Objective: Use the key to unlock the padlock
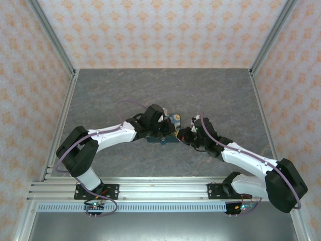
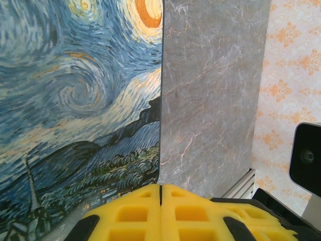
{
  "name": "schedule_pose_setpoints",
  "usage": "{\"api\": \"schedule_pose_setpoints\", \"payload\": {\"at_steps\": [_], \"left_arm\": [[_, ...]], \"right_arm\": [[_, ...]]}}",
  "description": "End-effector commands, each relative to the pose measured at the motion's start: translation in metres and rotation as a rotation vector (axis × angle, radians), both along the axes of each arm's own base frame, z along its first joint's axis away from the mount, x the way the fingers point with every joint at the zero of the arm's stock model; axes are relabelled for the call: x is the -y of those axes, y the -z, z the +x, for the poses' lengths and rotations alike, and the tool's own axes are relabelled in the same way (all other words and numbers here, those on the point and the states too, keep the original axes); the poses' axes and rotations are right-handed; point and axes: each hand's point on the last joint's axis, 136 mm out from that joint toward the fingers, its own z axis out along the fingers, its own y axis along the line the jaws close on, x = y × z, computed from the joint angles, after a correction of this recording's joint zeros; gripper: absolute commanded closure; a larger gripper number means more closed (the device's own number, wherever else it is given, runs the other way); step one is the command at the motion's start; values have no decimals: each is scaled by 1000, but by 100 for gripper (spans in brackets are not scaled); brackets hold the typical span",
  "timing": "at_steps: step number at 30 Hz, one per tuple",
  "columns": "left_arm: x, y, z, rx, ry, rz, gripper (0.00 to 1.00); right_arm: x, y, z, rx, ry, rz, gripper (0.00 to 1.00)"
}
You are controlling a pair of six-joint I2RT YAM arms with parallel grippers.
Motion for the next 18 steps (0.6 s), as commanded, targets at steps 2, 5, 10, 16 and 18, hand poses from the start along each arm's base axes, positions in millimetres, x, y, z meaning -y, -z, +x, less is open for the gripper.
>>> {"api": "schedule_pose_setpoints", "payload": {"at_steps": [2, 5, 10, 16, 18], "left_arm": [[4, -13, 10, 69, 1, -5, 100], [-3, -24, 18, 127, -3, -3, 100], [-15, -53, 34, 261, -15, -49, 100], [-29, -95, 48, 429, -48, -142, 100], [-30, -107, 49, 471, -48, -169, 100]], "right_arm": [[1, -27, 10, 63, 28, 48, 78], [21, -39, 13, 94, 101, 70, 51], [44, -64, 24, 157, 219, 175, 41], [43, -87, 44, 239, 318, 387, 40], [37, -95, 50, 251, 315, 434, 41]]}}
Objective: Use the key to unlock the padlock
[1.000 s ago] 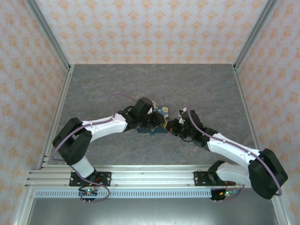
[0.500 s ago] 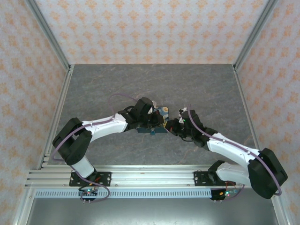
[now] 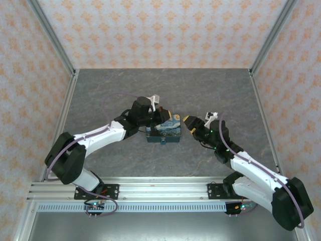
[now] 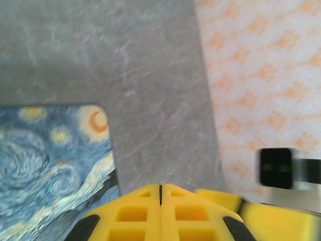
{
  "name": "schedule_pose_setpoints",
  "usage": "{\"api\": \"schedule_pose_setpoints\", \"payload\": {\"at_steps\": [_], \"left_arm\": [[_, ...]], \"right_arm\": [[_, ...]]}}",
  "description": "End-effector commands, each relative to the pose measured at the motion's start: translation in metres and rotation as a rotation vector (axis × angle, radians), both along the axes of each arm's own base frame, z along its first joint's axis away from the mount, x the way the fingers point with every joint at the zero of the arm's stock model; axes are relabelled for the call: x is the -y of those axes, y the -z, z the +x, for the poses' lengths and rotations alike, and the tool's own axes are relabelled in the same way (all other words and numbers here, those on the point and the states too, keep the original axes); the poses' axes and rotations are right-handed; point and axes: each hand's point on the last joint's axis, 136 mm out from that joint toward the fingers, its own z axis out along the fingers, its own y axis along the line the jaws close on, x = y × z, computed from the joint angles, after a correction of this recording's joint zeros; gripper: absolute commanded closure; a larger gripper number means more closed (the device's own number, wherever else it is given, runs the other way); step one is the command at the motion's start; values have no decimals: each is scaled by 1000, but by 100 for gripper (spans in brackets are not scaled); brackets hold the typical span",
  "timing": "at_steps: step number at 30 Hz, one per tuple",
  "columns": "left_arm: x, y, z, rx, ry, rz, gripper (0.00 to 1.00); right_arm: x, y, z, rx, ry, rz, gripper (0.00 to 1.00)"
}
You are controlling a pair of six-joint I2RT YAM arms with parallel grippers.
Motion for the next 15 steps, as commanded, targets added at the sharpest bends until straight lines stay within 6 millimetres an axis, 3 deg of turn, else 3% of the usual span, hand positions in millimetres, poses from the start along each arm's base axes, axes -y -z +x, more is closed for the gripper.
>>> {"api": "schedule_pose_setpoints", "payload": {"at_steps": [1, 6, 15], "left_arm": [[2, -38, 5, 165, 12, -67, 100], [3, -56, 6, 222, 12, -135, 100], [0, -69, 7, 244, -17, -266, 100]], "right_arm": [[-7, -43, 18, 117, 42, 162, 42], [-28, -64, 25, 174, -2, 165, 45], [-35, -86, 31, 265, -9, 185, 52]]}}
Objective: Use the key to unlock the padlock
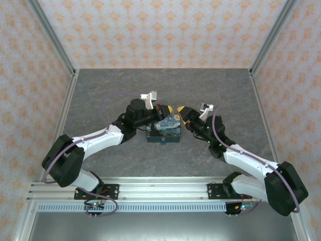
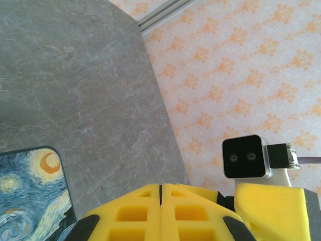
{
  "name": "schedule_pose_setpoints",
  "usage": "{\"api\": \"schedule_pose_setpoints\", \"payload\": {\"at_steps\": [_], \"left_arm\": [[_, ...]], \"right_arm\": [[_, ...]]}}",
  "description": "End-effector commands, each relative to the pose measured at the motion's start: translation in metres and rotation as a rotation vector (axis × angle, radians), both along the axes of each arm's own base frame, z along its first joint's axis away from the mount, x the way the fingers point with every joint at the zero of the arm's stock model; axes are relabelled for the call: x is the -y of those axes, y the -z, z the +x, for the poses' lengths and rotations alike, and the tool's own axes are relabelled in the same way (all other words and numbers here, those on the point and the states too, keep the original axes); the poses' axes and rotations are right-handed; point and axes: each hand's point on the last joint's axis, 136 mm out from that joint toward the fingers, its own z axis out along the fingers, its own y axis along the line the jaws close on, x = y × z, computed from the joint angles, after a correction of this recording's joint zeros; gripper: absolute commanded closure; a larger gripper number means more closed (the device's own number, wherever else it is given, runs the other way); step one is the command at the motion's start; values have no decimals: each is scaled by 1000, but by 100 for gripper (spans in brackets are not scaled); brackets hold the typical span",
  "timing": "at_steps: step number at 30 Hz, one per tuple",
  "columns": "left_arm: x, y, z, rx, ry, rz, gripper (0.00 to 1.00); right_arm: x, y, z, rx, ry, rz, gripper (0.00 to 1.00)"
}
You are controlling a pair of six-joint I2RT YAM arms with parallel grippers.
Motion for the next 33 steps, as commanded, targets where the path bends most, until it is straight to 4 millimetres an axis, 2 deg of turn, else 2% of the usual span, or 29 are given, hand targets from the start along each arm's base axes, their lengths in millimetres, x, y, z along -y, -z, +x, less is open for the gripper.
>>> {"api": "schedule_pose_setpoints", "payload": {"at_steps": [1, 8, 10, 24, 28, 33], "left_arm": [[-1, -36, 2, 79, 1, -130, 100], [3, -38, 3, 56, 10, -195, 100], [3, -36, 3, 46, 9, -205, 100], [4, -27, 2, 8, 12, -205, 100], [4, -25, 3, 1, 11, -204, 100], [5, -25, 4, -4, 11, -209, 100]], "right_arm": [[-5, -29, 7, 105, 3, 39, 52], [-13, -37, 9, 142, -25, 65, 61], [-17, -33, 12, 138, -33, 56, 62], [-24, -42, 9, 188, -80, 64, 74], [-26, -42, 7, 189, -96, 65, 80], [-29, -38, 5, 184, -119, 64, 81]]}}
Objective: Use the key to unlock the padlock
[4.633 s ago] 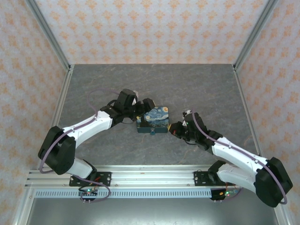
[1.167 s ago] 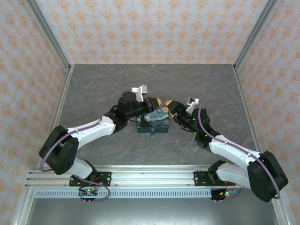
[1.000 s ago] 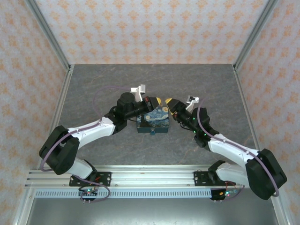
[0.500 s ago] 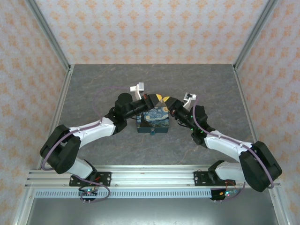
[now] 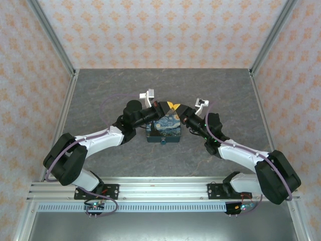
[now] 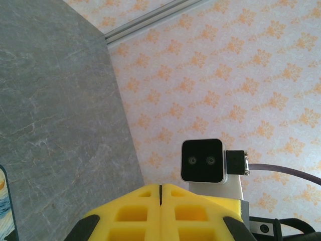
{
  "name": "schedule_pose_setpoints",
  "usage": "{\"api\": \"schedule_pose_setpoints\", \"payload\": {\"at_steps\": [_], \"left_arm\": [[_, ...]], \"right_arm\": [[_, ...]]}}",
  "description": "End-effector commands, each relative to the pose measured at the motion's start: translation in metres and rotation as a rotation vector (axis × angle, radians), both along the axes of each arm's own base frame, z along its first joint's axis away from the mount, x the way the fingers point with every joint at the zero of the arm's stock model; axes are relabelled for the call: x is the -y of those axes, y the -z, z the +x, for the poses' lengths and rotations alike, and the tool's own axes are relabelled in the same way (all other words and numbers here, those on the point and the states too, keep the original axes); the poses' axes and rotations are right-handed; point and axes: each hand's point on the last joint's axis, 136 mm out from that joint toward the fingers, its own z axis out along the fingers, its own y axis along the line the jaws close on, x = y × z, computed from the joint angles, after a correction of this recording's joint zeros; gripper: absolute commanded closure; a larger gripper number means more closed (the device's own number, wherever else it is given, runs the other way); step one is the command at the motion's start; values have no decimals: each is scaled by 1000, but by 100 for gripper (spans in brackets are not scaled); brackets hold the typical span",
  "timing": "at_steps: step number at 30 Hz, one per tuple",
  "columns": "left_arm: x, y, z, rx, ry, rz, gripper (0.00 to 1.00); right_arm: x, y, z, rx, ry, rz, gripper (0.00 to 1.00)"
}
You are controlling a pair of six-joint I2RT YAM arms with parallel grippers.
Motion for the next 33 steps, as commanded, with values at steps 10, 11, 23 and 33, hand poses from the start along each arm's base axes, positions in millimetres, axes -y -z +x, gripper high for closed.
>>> {"api": "schedule_pose_setpoints", "payload": {"at_steps": [10, 11, 23, 33], "left_arm": [[3, -1, 3, -3, 10, -30, 100], [3, -1, 4, -3, 9, -28, 100], [3, 2, 3, -11, 9, -22, 100], [2, 3, 3, -13, 8, -20, 100]], "right_arm": [[-7, -14, -7, 67, -48, 24, 82], [-8, -14, -8, 68, -53, 24, 82], [-10, -10, -8, 57, -67, 18, 85], [-10, -7, -6, 47, -60, 7, 93]]}}
